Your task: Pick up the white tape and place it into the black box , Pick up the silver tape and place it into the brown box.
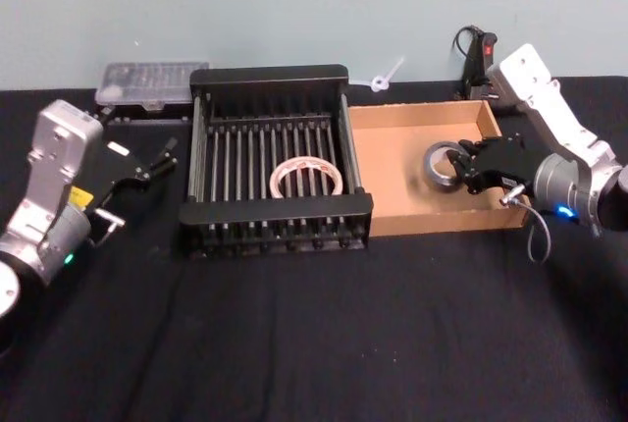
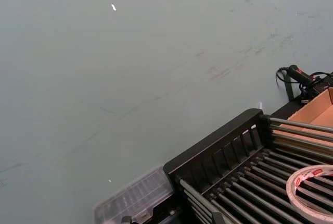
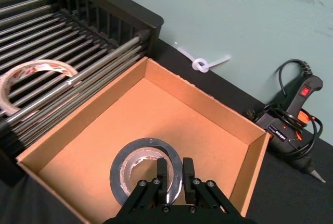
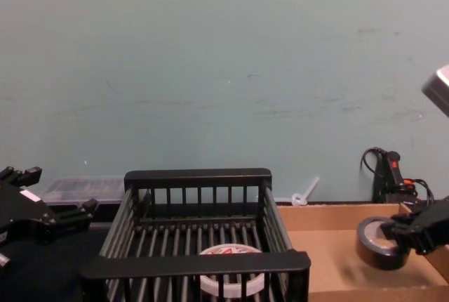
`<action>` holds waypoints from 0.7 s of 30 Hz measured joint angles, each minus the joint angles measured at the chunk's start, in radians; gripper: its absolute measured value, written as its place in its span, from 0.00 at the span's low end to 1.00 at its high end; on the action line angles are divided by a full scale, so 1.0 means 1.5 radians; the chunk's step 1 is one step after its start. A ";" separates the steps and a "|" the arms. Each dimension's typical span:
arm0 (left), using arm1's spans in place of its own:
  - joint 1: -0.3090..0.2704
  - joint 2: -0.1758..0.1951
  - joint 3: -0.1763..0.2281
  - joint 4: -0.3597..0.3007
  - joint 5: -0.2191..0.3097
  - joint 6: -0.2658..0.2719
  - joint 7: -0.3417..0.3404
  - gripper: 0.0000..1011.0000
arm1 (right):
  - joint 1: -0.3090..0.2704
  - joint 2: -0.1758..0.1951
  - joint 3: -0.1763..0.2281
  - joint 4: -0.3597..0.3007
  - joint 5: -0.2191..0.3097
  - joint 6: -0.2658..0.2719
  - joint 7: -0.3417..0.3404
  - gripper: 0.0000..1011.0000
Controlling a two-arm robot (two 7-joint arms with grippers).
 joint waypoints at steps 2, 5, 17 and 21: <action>0.000 0.000 0.000 0.000 0.000 0.000 0.000 0.99 | 0.003 -0.006 0.003 0.009 -0.004 -0.003 -0.003 0.18; 0.000 0.000 0.000 0.000 0.000 0.000 0.000 0.99 | 0.003 -0.006 0.003 0.009 -0.005 -0.003 -0.003 0.18; 0.000 0.000 0.000 0.000 0.000 0.000 0.000 0.99 | 0.001 -0.003 0.002 0.005 -0.004 -0.003 -0.002 0.18; 0.000 0.000 0.000 0.000 0.000 0.000 0.000 0.99 | 0.001 -0.002 0.002 0.004 -0.003 -0.002 -0.002 0.21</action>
